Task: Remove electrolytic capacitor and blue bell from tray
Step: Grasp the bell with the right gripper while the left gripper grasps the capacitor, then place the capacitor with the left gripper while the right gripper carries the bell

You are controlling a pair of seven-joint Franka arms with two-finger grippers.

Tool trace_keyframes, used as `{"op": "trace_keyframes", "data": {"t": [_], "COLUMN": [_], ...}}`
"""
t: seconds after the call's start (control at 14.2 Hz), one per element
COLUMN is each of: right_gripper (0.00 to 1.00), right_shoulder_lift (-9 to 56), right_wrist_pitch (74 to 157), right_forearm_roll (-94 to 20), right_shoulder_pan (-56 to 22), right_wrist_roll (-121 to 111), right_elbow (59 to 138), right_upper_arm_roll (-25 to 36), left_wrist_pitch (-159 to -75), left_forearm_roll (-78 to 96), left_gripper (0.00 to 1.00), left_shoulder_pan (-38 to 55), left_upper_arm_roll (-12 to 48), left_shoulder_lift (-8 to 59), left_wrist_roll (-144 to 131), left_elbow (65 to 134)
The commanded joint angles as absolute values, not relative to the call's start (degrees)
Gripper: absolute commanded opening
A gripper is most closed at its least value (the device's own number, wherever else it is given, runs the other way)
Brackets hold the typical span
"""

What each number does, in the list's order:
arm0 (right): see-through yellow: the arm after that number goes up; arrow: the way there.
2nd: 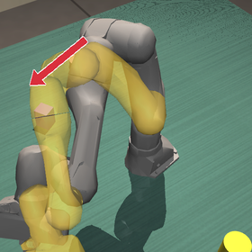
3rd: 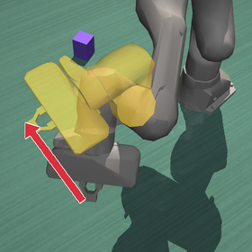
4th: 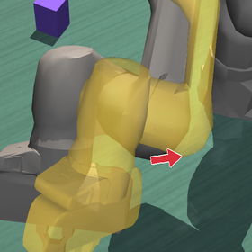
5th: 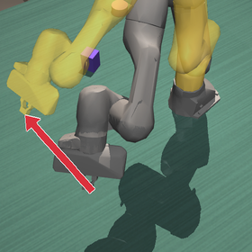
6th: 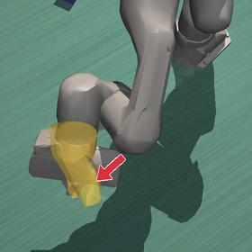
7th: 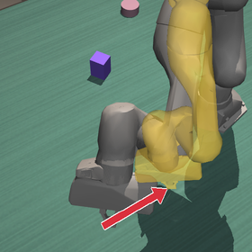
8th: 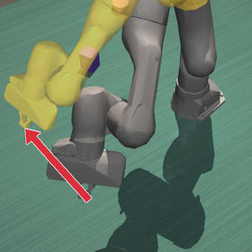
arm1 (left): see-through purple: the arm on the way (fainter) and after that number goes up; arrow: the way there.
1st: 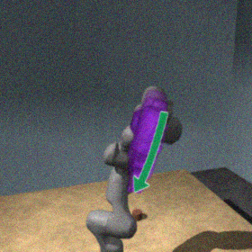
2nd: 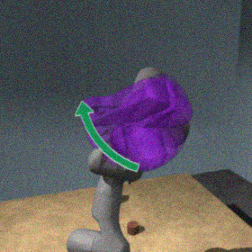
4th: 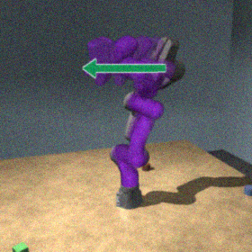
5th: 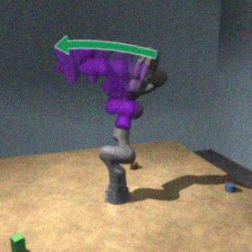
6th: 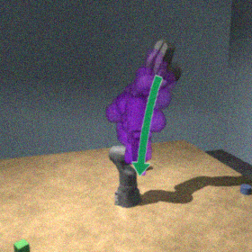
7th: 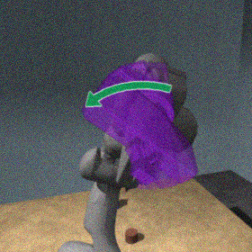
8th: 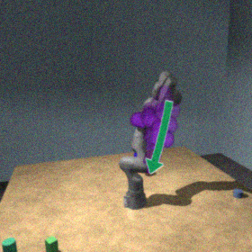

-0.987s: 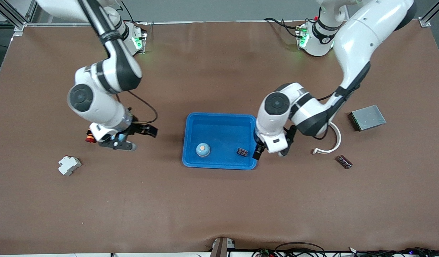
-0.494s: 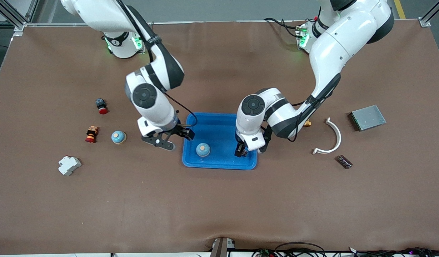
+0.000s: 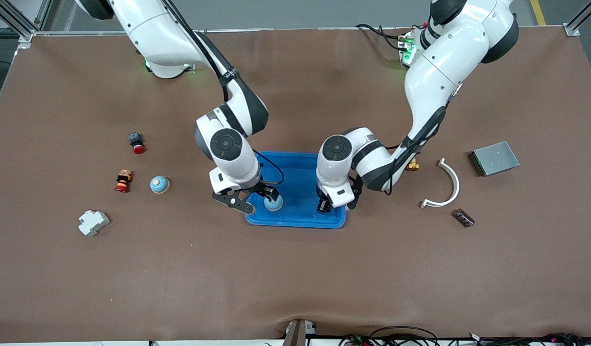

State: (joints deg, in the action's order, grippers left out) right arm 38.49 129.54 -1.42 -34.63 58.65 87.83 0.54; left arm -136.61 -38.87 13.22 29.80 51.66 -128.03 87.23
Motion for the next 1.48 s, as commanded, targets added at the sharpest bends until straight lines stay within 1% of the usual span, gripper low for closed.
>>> {"op": "trace_keyframes", "data": {"t": [0.0, 0.21, 0.28, 0.35, 0.56, 0.78, 0.92, 1.06, 1.13, 1.2, 1.34, 1.41], "right_gripper": [1.00, 1.00, 1.00, 1.00, 1.00, 1.00, 1.00, 1.00, 0.93, 0.83, 0.57, 0.42], "right_shoulder_lift": [43.23, 46.39, 47.28, 47.98, 49.22, 49.75, 50.01, 50.27, 50.27, 50.36, 50.54, 50.71], "right_wrist_pitch": [128.50, 128.50, 128.50, 128.67, 130.51, 130.87, 130.96, 131.22, 131.31, 131.31, 131.40, 131.66], "right_forearm_roll": [0.26, 1.22, 2.27, 2.81, 3.42, 3.52, 3.52, 3.60, 3.60, 3.60, 3.52, 3.60], "right_shoulder_pan": [-35.77, -37.09, -37.44, -37.44, -37.79, -37.97, -38.06, -38.14, -38.14, -38.14, -38.23, -38.32], "right_wrist_roll": [61.61, 64.32, 65.47, 66.17, 66.44, 66.53, 66.62, 66.53, 66.53, 66.53, 66.62, 66.53], "right_elbow": [82.10, 79.20, 78.58, 78.31, 78.05, 78.05, 78.05, 78.13, 78.05, 78.13, 78.05, 78.05], "right_upper_arm_roll": [1.23, 1.41, 1.41, 1.41, 1.41, 1.41, 1.41, 1.41, 1.41, 1.41, 1.49, 1.49], "left_wrist_pitch": [-137.29, -135.19, -131.87, -128.62, -120.27, -107.97, -104.17, -101.09, -100.55, -100.55, -100.90, -101.07], "left_forearm_roll": [-39.28, -38.85, -38.76, -38.06, -35.16, -35.16, -35.16, -35.59, -35.86, -36.03, -37.61, -37.70], "left_gripper": [0.00, 0.00, 0.00, 0.00, 0.00, 0.00, 0.00, 0.00, 0.00, 0.00, 0.00, 0.00], "left_shoulder_pan": [13.80, 12.40, 11.35, 9.51, -2.42, -16.21, -25.88, -33.97, -37.06, -40.05, -42.44, -43.23], "left_upper_arm_roll": [29.18, 29.62, 30.49, 32.76, 42.77, 52.79, 59.47, 64.14, 65.38, 66.00, 66.53, 66.53], "left_shoulder_lift": [51.68, 47.39, 45.89, 44.75, 41.58, 40.35, 40.17, 40.17, 39.73, 38.68, 37.45, 37.35], "left_wrist_roll": [-127.88, -126.92, -125.70, -122.90, -112.79, -101.55, -97.49, -96.59, -96.59, -96.50, -96.77, -96.77], "left_elbow": [85.78, 85.78, 85.78, 85.69, 86.31, 89.20, 92.36, 96.31, 98.68, 101.49, 106.50, 107.92]}}
